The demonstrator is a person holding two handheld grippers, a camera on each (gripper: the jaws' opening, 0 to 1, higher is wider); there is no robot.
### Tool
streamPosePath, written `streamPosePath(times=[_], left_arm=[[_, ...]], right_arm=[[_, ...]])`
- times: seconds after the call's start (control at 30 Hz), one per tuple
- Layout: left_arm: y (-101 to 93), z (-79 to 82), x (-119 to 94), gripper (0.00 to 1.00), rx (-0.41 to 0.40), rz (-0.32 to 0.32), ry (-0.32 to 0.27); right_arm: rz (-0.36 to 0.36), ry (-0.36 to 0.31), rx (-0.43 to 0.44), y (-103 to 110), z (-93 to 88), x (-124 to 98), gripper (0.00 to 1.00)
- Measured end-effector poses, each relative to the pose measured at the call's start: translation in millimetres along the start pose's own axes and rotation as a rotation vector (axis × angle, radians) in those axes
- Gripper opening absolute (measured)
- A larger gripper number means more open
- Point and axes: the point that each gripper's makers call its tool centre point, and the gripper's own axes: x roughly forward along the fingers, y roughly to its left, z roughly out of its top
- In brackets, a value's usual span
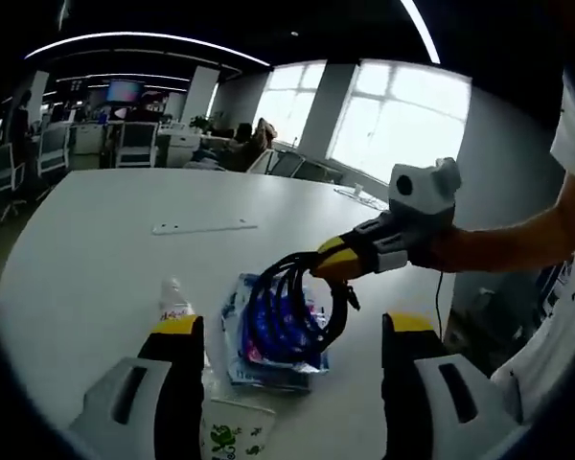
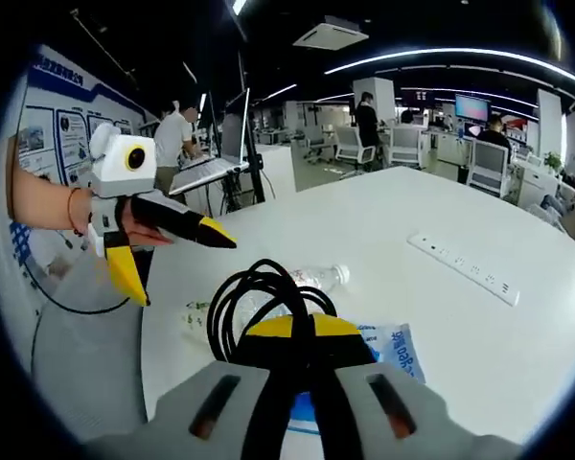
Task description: Arrange the tabletop items into an orderly group along one side of the table until the central work area is clear of visible clutter.
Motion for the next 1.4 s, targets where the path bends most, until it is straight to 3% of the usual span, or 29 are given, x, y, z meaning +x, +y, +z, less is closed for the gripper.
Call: streamPosePath(times=[0.33, 0.6, 1.07, 1.4], left_arm=[[-15.3, 9.0, 25, 0.77, -0.032, -0.03, 0.011], [-30.0, 17.3, 43, 0.64, -0.038, -0.037, 0.016], [-57.9, 27.1, 69, 0.43, 0.037, -0.038, 0.016], [-80.9, 33.7, 91, 0.29, 0.087, -0.028, 0.018]], right_arm=[[-0.036, -0.078, 0.01, 0, 22.4, -22, 0.0], [-0.07, -0.135, 0.053, -2, 29.7, -44, 0.0], [-0.155, -0.173, 0.109, -17, 21.2, -85, 0.0], [-0.244, -0.178, 0.133, -31, 5.4, -119, 0.0]])
